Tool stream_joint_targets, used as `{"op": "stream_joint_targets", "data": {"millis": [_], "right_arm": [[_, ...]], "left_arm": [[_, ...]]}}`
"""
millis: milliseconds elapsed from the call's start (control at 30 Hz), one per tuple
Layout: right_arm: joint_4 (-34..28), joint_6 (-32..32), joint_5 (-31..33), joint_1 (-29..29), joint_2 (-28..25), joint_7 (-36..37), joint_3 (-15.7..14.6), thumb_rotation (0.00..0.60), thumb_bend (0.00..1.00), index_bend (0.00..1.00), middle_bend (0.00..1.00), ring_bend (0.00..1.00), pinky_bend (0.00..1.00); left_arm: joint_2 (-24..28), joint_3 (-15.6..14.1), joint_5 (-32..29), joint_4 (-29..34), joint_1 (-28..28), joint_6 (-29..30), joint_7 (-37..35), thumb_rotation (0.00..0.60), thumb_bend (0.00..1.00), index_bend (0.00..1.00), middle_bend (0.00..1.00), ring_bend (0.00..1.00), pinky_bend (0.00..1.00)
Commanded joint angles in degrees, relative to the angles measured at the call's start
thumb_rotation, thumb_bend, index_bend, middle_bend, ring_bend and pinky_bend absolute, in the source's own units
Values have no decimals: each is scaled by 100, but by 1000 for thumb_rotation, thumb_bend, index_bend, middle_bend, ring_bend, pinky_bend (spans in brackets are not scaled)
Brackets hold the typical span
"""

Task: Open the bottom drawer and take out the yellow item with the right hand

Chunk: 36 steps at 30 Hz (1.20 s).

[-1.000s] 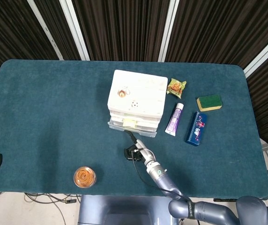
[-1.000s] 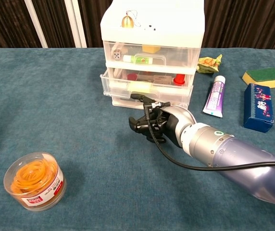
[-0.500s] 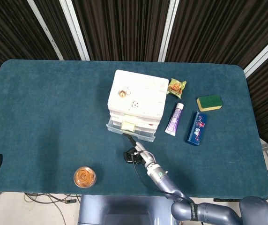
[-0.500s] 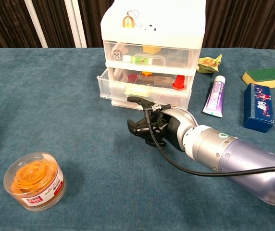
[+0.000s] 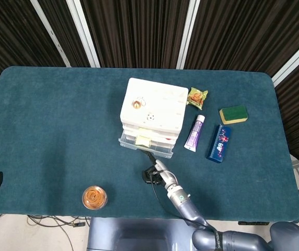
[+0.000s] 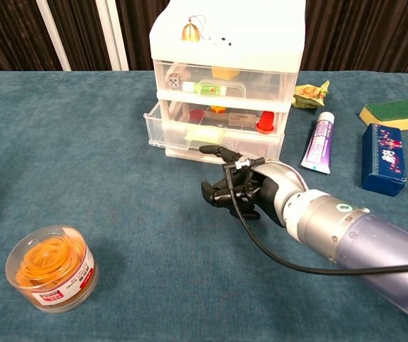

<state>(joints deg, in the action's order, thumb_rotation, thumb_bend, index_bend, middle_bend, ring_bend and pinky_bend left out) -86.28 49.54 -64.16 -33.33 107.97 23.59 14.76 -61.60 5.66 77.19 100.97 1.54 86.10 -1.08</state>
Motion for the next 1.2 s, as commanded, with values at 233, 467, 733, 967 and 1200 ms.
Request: {"op": "stream_joint_targets", "data": {"millis": [233,467,733,967,1200], "right_arm": [[-812,337,-256,236,-419,-297,-202,600,640,84,923,1000,1000],[-1538,628,-25,181,-961,-1428,-108,600,639,79,935,1000,1000],[-2075,886,974,-73,-1292,-2863,100,600,635,77,956,1000,1000],[-2467,1063,2137,-537,-1517,-3967,338,600,630,79,962,1000,1000],[-2569,1198,2906,-952,-1590,-4583,449,600,624,81,978,1000,1000]], "left_arm": [[-1,0,-15,1,6,-22,-10,600,401,67,2,0,0],[-6,3,-16,16,4,-11,12,600,401,67,2,0,0],[-12,-1,-16,21,2,-5,43,600,401,67,2,0,0],[-17,0,-26,20,6,-13,58,600,401,67,2,0,0],[-17,4,-44,26,5,-17,64,600,401,67,3,0,0]]}}
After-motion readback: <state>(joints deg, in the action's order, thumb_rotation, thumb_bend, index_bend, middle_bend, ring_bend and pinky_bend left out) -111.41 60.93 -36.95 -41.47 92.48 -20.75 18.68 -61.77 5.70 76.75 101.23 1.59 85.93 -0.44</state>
